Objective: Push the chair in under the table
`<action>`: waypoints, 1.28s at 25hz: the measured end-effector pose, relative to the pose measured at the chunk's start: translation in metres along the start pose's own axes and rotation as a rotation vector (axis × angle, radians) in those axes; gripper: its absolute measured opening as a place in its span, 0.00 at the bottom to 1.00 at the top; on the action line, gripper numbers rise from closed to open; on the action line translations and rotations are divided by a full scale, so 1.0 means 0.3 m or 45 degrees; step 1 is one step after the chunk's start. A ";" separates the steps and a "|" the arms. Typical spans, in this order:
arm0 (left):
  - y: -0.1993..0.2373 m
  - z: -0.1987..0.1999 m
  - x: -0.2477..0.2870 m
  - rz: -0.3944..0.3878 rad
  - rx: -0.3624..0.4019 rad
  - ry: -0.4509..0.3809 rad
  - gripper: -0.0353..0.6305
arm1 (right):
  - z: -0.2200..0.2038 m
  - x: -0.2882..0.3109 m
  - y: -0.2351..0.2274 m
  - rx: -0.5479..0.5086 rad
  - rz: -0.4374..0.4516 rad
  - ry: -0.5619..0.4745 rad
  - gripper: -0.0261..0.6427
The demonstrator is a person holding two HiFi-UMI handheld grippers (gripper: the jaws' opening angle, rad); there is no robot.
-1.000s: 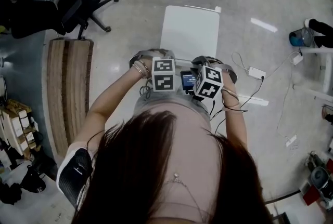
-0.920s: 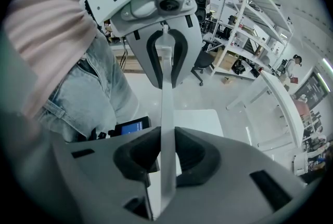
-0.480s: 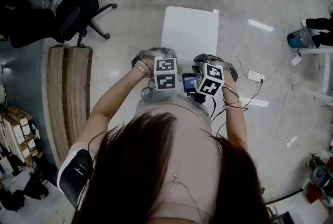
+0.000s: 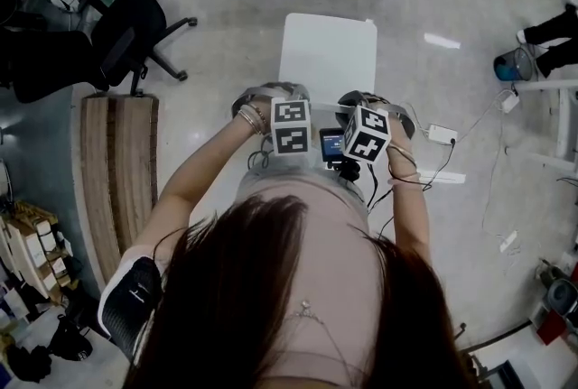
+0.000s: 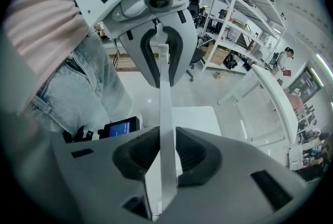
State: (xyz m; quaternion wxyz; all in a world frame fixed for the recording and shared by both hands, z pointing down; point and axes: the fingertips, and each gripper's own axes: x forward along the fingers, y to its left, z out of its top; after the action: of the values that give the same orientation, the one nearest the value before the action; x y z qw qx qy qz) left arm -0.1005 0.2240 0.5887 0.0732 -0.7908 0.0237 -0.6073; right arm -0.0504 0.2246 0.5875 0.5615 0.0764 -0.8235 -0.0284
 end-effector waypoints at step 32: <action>0.387 0.050 0.074 0.059 -0.036 -0.012 0.18 | -0.067 0.033 -0.385 0.007 -0.050 0.035 0.18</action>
State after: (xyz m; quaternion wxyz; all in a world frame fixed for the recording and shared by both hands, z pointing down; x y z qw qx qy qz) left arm -0.0742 0.1076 0.5894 0.0761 -0.7938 0.0504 -0.6013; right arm -0.0243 0.1098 0.5886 0.5719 0.0947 -0.8141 -0.0360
